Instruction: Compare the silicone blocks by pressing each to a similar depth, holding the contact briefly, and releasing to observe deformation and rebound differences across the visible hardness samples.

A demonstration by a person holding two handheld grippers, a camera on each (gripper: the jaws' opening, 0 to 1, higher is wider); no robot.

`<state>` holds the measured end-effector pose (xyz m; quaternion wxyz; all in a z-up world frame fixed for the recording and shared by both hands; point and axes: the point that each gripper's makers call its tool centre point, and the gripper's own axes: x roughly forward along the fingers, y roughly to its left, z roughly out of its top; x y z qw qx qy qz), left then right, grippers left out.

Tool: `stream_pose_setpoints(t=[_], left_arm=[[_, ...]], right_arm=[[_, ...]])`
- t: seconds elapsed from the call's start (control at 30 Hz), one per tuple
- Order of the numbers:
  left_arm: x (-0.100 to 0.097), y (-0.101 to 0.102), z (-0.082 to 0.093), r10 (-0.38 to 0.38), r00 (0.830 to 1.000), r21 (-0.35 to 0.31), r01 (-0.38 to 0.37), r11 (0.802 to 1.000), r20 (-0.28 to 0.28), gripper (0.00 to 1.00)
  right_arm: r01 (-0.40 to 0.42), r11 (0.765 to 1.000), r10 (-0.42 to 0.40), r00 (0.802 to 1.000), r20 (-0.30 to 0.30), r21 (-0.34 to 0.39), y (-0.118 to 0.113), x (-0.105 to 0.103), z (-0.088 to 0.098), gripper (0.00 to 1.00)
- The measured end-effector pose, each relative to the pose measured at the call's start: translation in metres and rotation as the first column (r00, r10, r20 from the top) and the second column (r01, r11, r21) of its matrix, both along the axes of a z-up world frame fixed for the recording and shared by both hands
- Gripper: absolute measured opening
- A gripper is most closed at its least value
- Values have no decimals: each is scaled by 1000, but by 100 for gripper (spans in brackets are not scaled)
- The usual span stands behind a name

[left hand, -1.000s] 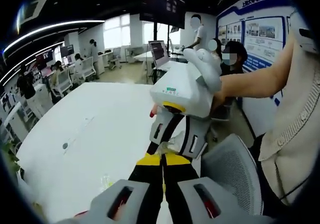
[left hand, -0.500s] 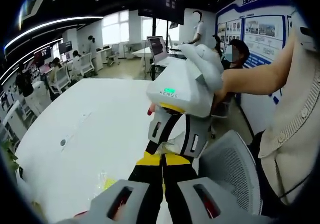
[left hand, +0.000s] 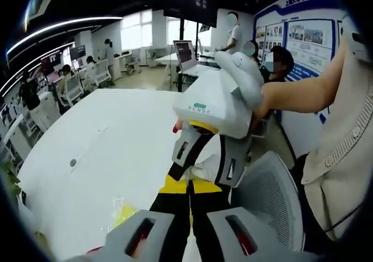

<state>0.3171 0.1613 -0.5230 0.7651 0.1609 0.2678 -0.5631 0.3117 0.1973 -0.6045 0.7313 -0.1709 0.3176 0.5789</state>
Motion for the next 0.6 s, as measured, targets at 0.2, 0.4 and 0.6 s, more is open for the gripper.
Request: stream_pose_setpoints(t=[0.2,0.4,0.6], left_arm=[[1,3,-3,19,1000,-8,-19,1000,-20,0],[3,5,-11,35,998,-7,-35,999,-54,0],[6,5,-21,46,996,-10,-47,999,-76,0]], right_arm=[[37,999,-38,999,20,33,0,5,4,50],[91,994,-94,994,49,57,-9,9,10,57],[176,972,-194,976,102,156,-26,10,30,62]])
